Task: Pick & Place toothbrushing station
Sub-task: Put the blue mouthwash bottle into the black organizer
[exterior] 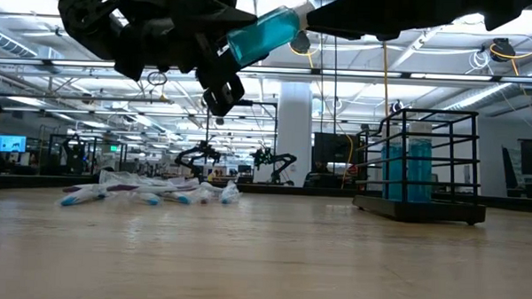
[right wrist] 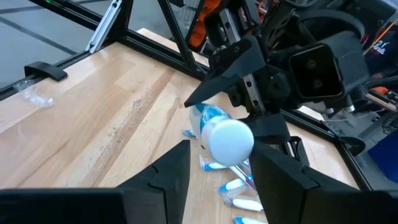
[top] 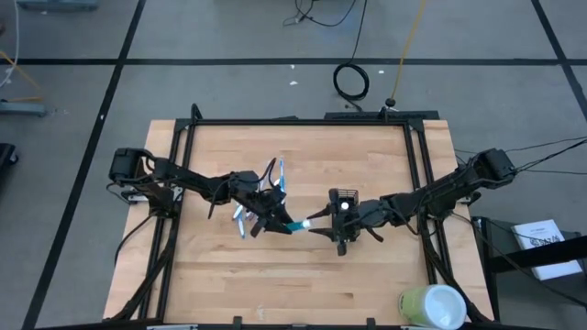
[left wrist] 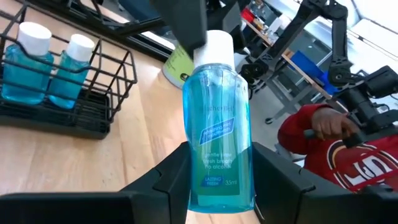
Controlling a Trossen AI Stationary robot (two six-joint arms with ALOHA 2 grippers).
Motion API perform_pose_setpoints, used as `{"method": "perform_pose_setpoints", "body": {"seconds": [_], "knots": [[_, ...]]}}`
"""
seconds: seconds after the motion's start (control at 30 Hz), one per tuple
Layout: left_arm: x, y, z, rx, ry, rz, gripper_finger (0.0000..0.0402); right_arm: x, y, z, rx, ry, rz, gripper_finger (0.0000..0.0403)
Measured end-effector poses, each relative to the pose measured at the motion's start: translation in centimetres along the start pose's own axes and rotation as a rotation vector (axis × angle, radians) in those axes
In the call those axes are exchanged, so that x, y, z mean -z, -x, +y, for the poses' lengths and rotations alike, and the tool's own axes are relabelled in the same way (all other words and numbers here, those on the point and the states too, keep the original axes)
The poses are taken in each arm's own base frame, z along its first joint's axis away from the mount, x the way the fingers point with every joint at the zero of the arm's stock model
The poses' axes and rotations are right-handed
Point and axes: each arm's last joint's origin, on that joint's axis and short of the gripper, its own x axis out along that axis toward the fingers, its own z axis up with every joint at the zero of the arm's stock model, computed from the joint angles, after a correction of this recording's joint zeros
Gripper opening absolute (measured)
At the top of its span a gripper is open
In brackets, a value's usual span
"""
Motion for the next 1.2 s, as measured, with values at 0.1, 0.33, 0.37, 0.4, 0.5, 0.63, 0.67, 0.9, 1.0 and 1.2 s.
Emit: {"method": "perform_pose_setpoints", "body": {"seconds": [0.1, 0.33, 0.37, 0.4, 0.5, 0.63, 0.67, 0.9, 1.0, 1.2], "knots": [[-0.12, -0.18, -0.19, 0.005, -0.017, 0.003, 0.015, -0.01, 0.0, 0.0, 0.0, 0.0, -0.001, 0.0157], [-0.07, -0.23, -0.2, -0.003, -0.018, 0.006, 0.015, -0.32, 0.0, -0.12, 0.013, -0.001, -0.033, 0.0149], [-0.07, -0.23, -0.18, -0.008, -0.018, 0.003, 0.015, -0.37, 0.0, -0.14, 0.015, -0.002, -0.038, 0.0146], [-0.08, -0.23, -0.17, -0.013, -0.018, 0.001, 0.015, -0.38, 0.0, -0.15, 0.015, -0.005, -0.04, 0.0143], [-0.09, -0.23, -0.15, -0.02, -0.026, -0.003, 0.015, -0.34, 0.0, -0.14, 0.015, -0.012, -0.035, 0.014], [-0.1, -0.23, -0.15, -0.02, -0.032, -0.003, 0.015, -0.33, -0.01, -0.2, 0.018, -0.013, -0.035, 0.0139], [-0.08, -0.25, -0.17, -0.02, -0.033, -0.003, 0.015, -0.32, -0.03, -0.26, 0.02, -0.014, -0.035, 0.0137], [-0.08, -0.25, -0.17, -0.02, -0.039, -0.003, 0.015, -0.19, -0.12, -0.67, 0.023, -0.019, -0.035, 0.0104], [-0.05, -0.26, -0.17, -0.021, -0.056, 0.0, 0.015, -0.06, -0.17, -0.85, 0.014, -0.019, -0.031, 0.0085], [-0.05, -0.31, -0.15, -0.056, -0.086, -0.017, 0.0167, -0.04, -0.17, -0.86, -0.006, -0.016, -0.036, 0.0085]]}}
